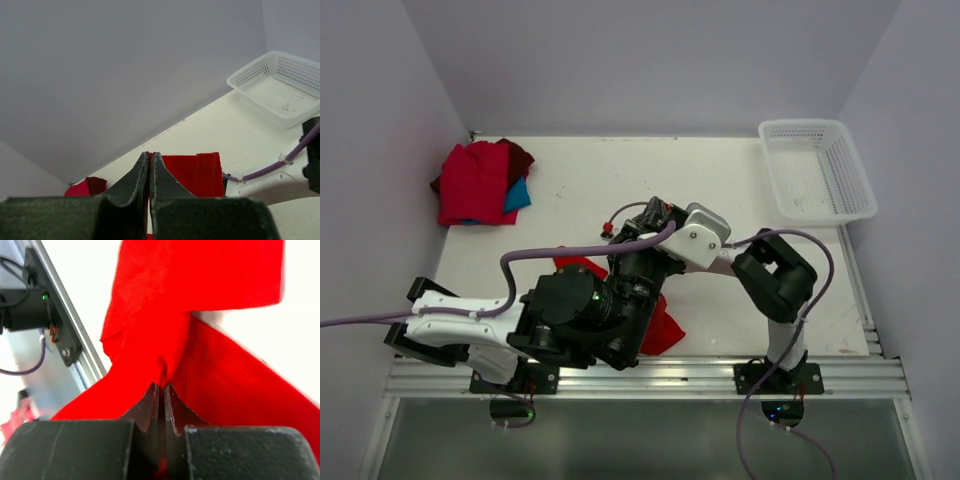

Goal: Fold and stack the t-shirts
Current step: Flatten the tshirt out

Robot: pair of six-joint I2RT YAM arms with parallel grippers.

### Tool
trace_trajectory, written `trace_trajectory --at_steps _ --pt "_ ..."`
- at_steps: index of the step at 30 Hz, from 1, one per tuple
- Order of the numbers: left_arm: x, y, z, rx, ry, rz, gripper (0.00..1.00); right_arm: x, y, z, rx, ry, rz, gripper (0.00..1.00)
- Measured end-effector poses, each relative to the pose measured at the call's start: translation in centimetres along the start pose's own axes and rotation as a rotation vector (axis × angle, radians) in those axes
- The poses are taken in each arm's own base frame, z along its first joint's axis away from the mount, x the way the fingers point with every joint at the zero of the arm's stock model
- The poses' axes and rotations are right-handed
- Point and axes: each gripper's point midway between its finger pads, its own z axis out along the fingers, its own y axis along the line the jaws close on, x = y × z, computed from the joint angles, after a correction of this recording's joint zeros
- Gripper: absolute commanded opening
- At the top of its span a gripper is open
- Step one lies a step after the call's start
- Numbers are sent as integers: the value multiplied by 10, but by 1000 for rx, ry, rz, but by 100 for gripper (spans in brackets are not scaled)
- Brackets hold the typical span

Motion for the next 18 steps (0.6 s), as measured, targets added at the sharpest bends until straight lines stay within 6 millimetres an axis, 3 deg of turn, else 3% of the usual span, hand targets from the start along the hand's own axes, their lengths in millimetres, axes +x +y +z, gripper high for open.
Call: trace_trajectory --at_steps 7,12,15,18 --pt "1 9 -4 1 0 -35 0 -38 13 -59 127 -163 -83 0" --pt "3 9 -5 0 1 -39 0 -56 -5 -101 322 -282 -65 0" --pt "6 7 -5 1 2 -33 0 -62 -19 -145 498 -386 -38 0" --pt "10 7 -6 1 5 -24 0 -67 -25 -207 694 -535 -9 0"
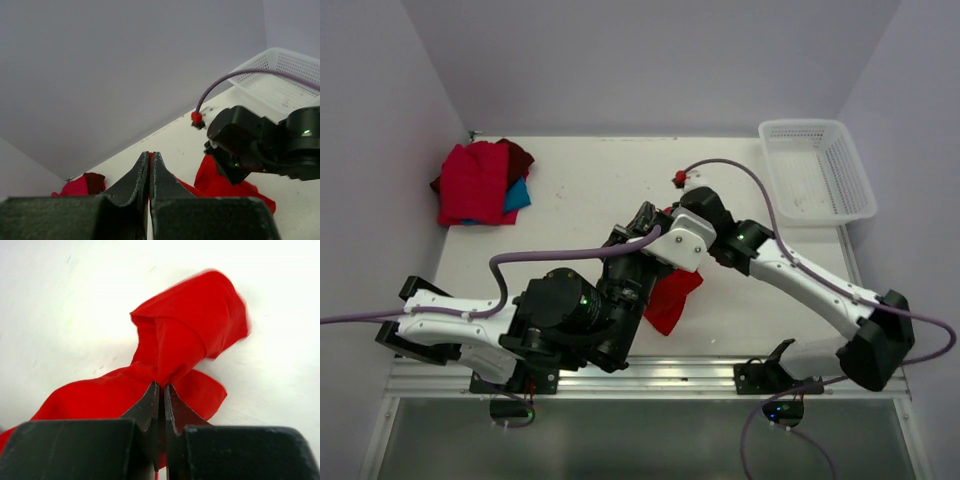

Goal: Fold and stack the t-shirts
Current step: Flatten the tshirt out

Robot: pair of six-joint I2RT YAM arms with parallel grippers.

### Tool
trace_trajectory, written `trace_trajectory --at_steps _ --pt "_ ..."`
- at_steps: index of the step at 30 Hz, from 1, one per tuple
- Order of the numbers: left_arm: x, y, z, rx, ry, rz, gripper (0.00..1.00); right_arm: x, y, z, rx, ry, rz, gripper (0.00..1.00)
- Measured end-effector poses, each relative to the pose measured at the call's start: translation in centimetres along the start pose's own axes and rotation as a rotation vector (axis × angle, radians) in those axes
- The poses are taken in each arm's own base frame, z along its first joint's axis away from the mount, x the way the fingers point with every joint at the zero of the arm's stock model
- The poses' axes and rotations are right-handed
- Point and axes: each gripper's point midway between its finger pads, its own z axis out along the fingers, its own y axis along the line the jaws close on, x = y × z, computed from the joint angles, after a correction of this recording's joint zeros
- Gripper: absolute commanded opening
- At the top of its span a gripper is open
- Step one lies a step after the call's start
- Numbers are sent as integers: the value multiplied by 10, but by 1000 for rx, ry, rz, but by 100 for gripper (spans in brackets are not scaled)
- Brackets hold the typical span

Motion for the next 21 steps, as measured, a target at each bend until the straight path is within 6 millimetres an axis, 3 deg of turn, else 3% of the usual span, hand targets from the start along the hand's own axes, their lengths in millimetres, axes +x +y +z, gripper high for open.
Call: trace_trajectory --at_steps 4,8,14,18,21 --pt "10 3 -2 -3 4 5 0 -36 -45 -59 210 -191 45 0" --pt "21 12 -5 -15 12 -7 0 -50 -83 -109 387 -299 88 0" --pt "40 25 -8 -48 39 -6 0 -37 -119 -135 575 -301 100 0" --pt "70 34 0 -112 77 38 0 -32 -133 -150 645 -307 102 0" --pt "96 56 13 -198 119 39 0 -29 -139 -158 675 -311 100 0"
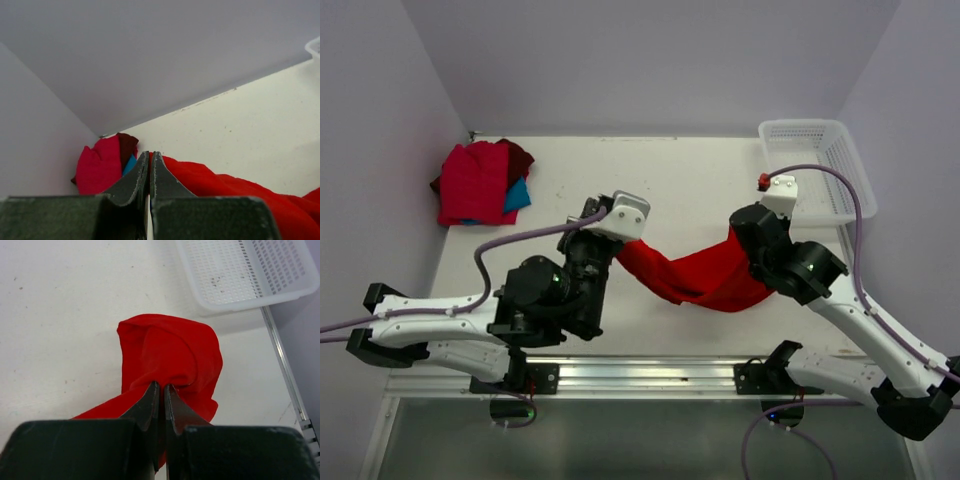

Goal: Fold and stack the t-shirts
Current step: Flatten the tshirt out

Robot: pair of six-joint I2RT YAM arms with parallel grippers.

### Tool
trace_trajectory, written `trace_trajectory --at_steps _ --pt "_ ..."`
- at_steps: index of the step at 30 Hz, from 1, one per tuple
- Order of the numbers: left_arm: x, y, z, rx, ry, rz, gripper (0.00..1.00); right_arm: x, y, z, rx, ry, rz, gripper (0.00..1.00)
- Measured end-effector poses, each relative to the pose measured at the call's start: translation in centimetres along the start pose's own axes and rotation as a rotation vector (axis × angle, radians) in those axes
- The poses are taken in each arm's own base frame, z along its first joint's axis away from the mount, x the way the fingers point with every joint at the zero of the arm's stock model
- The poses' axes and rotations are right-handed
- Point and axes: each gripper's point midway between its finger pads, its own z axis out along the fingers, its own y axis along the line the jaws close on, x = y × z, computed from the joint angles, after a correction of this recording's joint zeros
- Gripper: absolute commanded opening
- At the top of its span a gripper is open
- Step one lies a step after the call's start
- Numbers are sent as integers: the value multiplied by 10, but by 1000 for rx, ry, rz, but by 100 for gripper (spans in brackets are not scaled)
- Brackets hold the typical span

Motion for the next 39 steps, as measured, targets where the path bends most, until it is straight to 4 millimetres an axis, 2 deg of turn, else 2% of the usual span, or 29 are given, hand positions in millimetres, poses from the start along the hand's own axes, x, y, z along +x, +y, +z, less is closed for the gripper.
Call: trace_trajectory --at_steps 3,6,8,10,12,16,19,21,24,26,29,32,36,37,39 --pt "8 25 15 -53 15 -70 0 0 -4 -1 14 -5 -4 0" --pt "-1 37 26 -61 6 -145 0 0 -6 -1 18 -4 -7 0" --pt "-11 33 35 -56 0 -171 0 1 -7 -1 21 -2 -11 0" --pt "-19 18 48 -24 -14 -182 0 1 -8 -1 25 0 -16 0" --pt "-14 -3 68 6 -11 -150 0 2 -9 -2 29 1 -19 0" --pt "22 -29 119 37 61 -75 0 1 -12 -4 31 -4 -16 0" --pt "52 -27 154 37 126 -69 0 0 -14 -5 29 -8 -10 0" --pt "70 -17 175 24 161 -94 0 0 -14 -5 28 -8 -10 0" --pt "103 10 200 -28 221 -125 0 0 -15 -6 27 -8 -9 0" --pt "130 35 214 -83 269 -141 0 0 -15 -6 26 -8 -9 0" --pt "164 64 223 -154 333 -152 0 1 -12 -6 15 -2 -8 0" --pt "182 78 224 -193 369 -154 0 1 -8 -6 -4 3 -6 0" --pt "184 85 218 -206 367 -172 0 3 -1 -5 -28 15 -6 53" --pt "182 87 215 -209 361 -182 0 3 0 -4 -31 16 -11 63" --pt "174 93 210 -217 340 -199 0 5 4 -2 -41 27 -24 71"
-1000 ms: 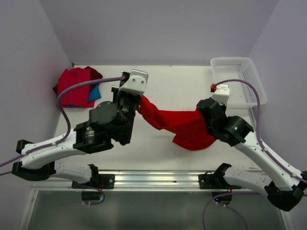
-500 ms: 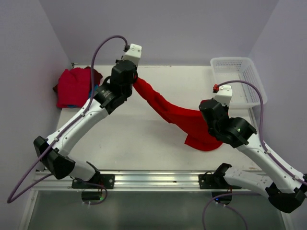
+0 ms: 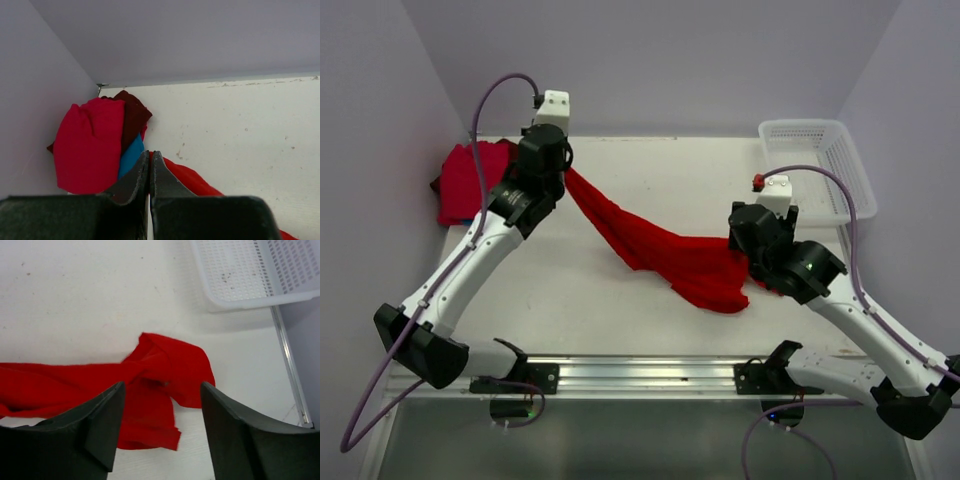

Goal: Fold and stack the t-shirts
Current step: Flatten the tshirt out

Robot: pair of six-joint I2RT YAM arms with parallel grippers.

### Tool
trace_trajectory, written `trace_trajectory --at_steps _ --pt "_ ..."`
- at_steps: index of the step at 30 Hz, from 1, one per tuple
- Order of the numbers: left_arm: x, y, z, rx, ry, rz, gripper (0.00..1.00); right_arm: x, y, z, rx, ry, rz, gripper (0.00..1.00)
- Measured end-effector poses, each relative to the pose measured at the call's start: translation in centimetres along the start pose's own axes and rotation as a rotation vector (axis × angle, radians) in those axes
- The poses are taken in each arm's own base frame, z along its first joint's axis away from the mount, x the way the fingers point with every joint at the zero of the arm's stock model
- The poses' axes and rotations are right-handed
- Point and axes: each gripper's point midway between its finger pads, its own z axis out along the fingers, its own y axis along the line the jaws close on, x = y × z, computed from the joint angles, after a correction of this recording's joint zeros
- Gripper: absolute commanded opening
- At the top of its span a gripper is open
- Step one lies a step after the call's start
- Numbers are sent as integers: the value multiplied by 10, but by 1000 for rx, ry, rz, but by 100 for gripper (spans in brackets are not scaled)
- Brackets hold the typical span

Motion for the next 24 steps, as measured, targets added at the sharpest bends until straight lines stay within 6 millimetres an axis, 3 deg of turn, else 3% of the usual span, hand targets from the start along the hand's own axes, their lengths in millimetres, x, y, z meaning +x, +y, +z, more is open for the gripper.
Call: trace_trajectory --at_steps 8,13,18,24 --pt "-22 20 -18 -24 -56 -42 0 4 12 6 -20 20 -13 73" --pt "-22 24 -19 -45 -56 -37 0 9 22 14 -31 26 -16 83" --pt "-22 26 -19 -53 -54 -34 0 38 41 41 -28 105 -67 87" --pt "-21 27 -21 -52 -51 -31 0 86 55 93 22 267 -91 81"
